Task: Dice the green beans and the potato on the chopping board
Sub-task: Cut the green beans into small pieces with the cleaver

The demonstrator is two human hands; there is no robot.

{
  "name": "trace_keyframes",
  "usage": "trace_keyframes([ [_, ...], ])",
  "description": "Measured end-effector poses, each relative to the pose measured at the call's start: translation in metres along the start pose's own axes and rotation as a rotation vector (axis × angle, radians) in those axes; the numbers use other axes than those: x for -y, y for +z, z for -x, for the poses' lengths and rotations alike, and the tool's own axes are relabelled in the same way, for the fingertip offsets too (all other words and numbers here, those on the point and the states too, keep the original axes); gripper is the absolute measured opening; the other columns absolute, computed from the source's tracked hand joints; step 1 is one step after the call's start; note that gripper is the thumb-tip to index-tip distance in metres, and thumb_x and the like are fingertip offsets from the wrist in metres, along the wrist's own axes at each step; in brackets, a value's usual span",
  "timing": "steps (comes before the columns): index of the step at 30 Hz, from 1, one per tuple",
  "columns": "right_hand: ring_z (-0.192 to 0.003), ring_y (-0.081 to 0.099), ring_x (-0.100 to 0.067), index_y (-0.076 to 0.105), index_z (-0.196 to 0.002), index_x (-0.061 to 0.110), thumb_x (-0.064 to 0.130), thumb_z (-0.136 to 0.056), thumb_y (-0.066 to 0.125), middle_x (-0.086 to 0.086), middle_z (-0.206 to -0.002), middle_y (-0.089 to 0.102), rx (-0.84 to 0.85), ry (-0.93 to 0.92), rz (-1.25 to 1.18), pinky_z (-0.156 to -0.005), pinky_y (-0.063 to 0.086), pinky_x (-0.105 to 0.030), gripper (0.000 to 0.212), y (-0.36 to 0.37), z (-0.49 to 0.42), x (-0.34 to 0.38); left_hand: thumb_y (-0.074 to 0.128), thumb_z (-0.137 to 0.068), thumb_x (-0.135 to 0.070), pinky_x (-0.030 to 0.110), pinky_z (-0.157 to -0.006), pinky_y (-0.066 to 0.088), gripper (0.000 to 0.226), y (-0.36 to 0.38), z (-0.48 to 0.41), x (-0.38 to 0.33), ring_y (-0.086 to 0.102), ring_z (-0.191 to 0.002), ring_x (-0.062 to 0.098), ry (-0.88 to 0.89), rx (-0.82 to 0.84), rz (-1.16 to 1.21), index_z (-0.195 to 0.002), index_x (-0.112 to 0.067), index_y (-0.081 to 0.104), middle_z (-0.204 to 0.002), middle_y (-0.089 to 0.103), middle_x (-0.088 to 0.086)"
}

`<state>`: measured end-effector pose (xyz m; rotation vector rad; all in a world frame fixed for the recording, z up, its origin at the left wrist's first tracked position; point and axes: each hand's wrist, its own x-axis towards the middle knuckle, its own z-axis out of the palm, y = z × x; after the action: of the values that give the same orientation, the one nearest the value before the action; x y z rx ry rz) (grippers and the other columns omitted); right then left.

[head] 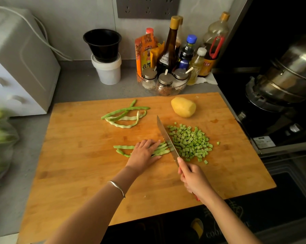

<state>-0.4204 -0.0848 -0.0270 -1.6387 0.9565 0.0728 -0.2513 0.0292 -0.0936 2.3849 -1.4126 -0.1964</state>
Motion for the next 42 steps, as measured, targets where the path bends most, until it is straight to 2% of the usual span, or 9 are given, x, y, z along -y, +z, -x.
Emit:
trace_keyframes([
  [3, -0.033, 0.03, -0.006, 0.05, -0.069, 0.011, 0.051, -0.097, 0.046, 0.004, -0.047, 0.037, 0.003, -0.022, 0.048, -0.037, 0.024, -0.019, 0.049, 0.001, 0.0, -0.001, 0.037, -0.086, -0.06, 0.036, -0.093, 0.039, 0.064, 0.002, 0.01, -0.002, 0.049, -0.112, 0.022, -0.055, -0.113, 0.062, -0.136, -0.022, 0.049, -0.12, 0.057, 0.0],
  [8, -0.034, 0.031, -0.006, 0.05, -0.07, 0.011, 0.052, -0.096, 0.045, 0.006, -0.046, 0.036, 0.0, -0.045, 0.086, -0.039, 0.025, -0.019, 0.049, -0.003, 0.0, 0.0, 0.04, -0.085, -0.059, 0.037, -0.088, 0.043, 0.057, 0.008, 0.014, -0.003, 0.051, -0.105, 0.022, -0.126, -0.196, 0.112, -0.124, -0.021, 0.059, -0.112, 0.059, -0.001],
  [13, -0.037, 0.027, -0.009, 0.047, -0.071, 0.01, 0.054, -0.097, 0.039, 0.002, -0.05, 0.031, 0.003, -0.049, 0.01, -0.037, 0.022, -0.02, 0.051, -0.002, 0.009, 0.002, 0.062, -0.085, -0.045, 0.034, -0.084, 0.041, 0.044, 0.012, 0.014, -0.005, 0.052, -0.101, 0.02, -0.174, -0.24, 0.146, -0.121, -0.021, 0.062, -0.109, 0.06, -0.002],
  [15, -0.037, 0.028, -0.009, 0.046, -0.071, 0.01, 0.054, -0.097, 0.038, 0.002, -0.049, 0.032, 0.007, -0.059, 0.005, -0.038, 0.022, -0.02, 0.052, -0.001, 0.012, 0.002, 0.067, -0.083, -0.041, 0.032, -0.084, 0.039, 0.043, 0.011, 0.014, -0.006, 0.052, -0.101, 0.019, -0.185, -0.243, 0.147, -0.121, -0.022, 0.063, -0.109, 0.06, -0.003],
  [22, -0.036, 0.033, -0.006, 0.046, -0.07, 0.015, 0.058, -0.096, 0.037, 0.007, -0.045, 0.037, 0.021, -0.04, 0.074, -0.04, 0.026, -0.018, 0.052, 0.002, 0.014, -0.006, 0.065, -0.085, -0.041, 0.026, -0.083, 0.032, 0.043, 0.01, 0.014, -0.006, 0.05, -0.099, 0.017, -0.197, -0.211, 0.17, -0.124, -0.024, 0.061, -0.105, 0.059, -0.006],
  [28, -0.035, 0.03, -0.009, 0.042, -0.062, 0.016, 0.061, -0.096, 0.032, 0.008, -0.043, 0.033, 0.014, -0.024, 0.155, -0.045, 0.024, -0.027, 0.058, 0.012, -0.009, 0.005, 0.067, -0.084, -0.039, 0.024, -0.079, 0.027, 0.041, 0.006, 0.012, -0.005, 0.052, -0.098, 0.019, -0.187, -0.197, 0.195, -0.121, -0.022, 0.063, -0.102, 0.06, -0.003],
  [32, -0.033, 0.032, -0.007, 0.044, -0.061, 0.018, 0.062, -0.096, 0.032, 0.009, -0.037, 0.035, -0.021, -0.034, 0.177, -0.046, 0.025, -0.026, 0.058, 0.015, -0.023, 0.008, 0.066, -0.084, -0.04, 0.025, -0.083, 0.03, 0.042, 0.004, 0.013, -0.006, 0.051, -0.1, 0.018, -0.188, -0.192, 0.206, -0.122, -0.023, 0.063, -0.104, 0.06, -0.002],
  [37, -0.037, 0.034, -0.011, 0.046, -0.062, 0.016, 0.061, -0.097, 0.033, 0.007, -0.041, 0.037, -0.059, -0.068, 0.193, -0.047, 0.027, -0.027, 0.058, 0.008, -0.013, -0.004, 0.069, -0.082, -0.039, 0.031, -0.084, 0.038, 0.042, 0.006, 0.014, -0.007, 0.054, -0.099, 0.02, -0.186, -0.228, 0.199, -0.119, -0.021, 0.064, -0.101, 0.062, -0.002],
  [42, -0.033, 0.032, -0.006, 0.046, -0.063, 0.016, 0.06, -0.097, 0.034, 0.007, -0.041, 0.037, -0.021, -0.066, 0.184, -0.044, 0.026, -0.026, 0.057, 0.008, -0.013, -0.001, 0.069, -0.082, -0.04, 0.032, -0.085, 0.039, 0.04, 0.006, 0.014, -0.007, 0.054, -0.1, 0.02, -0.198, -0.239, 0.222, -0.117, -0.02, 0.064, -0.103, 0.063, -0.002],
])
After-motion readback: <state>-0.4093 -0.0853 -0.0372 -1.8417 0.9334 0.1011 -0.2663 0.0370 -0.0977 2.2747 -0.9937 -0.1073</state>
